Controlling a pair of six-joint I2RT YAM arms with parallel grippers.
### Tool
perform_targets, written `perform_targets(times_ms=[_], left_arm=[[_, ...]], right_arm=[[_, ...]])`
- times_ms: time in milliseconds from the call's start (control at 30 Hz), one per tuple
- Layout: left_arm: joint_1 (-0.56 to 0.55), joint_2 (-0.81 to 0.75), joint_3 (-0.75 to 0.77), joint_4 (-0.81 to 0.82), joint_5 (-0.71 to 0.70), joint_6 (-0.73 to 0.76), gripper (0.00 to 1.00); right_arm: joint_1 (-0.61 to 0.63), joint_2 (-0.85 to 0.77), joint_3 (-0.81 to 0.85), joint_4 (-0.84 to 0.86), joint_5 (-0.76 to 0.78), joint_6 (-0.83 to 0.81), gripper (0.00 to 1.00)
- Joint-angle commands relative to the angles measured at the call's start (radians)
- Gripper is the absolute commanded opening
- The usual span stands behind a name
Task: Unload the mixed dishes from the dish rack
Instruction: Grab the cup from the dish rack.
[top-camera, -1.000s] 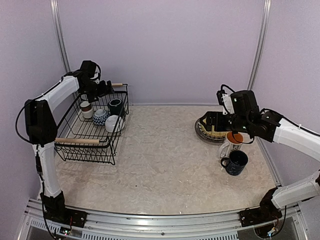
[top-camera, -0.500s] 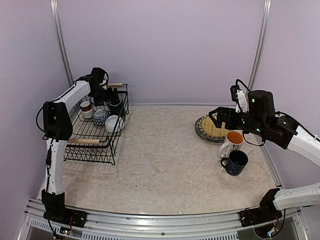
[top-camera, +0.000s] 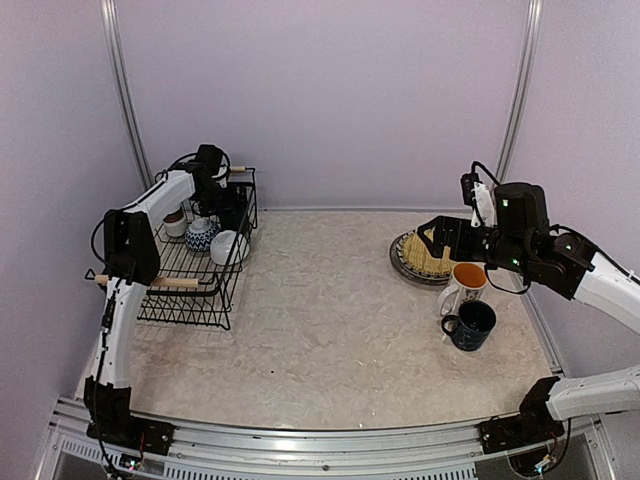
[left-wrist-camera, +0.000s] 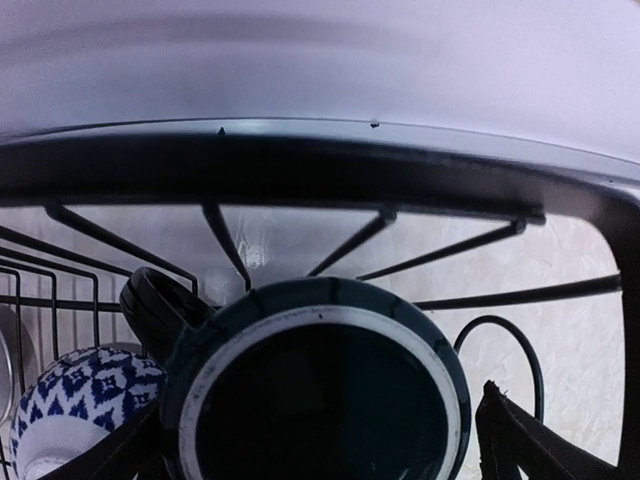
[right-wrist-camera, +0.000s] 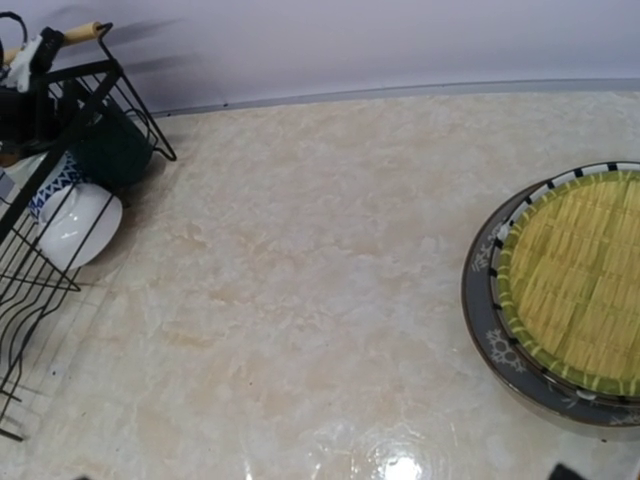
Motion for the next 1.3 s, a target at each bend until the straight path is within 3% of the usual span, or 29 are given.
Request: perform_targets(times_ms=[0,167,333,667,867,1267], left_arm=[[-0.005,0.052,0.033,0.033,-0.023,0.040,0.99],[-0.005,0.087,0.064,0.055,-0.031,0.074,0.96],[-0.008,0.067,0.045,0.073,-0.045,0.094,0.63],[-0.008,-0.152,-0.159,0.081,-0.083,0.101,0.37],[-0.007,-0.284,-0.246,0.080,-0.110,0.098,0.26],[-0.008,-0.470,-0.259,-0.004,-0.093,0.050,0.21]], right_arm=[[0.006,-0.004,-0.005,-0.014,0.010,0.008,0.96],[0.007,0.001,0.005,-0.024,0.015,0.010,0.96],[0.006,0.016,0.017,-0.021,0.006,0.019,0.96],[0.006,0.010,0.001,-0.004,-0.004,0.043,0.96],[0.005,0.020,-0.026,0.015,-0.007,0.050,0.96],[0.007,0.084,-0.049,0.074,-0.054,0.062,0.96]])
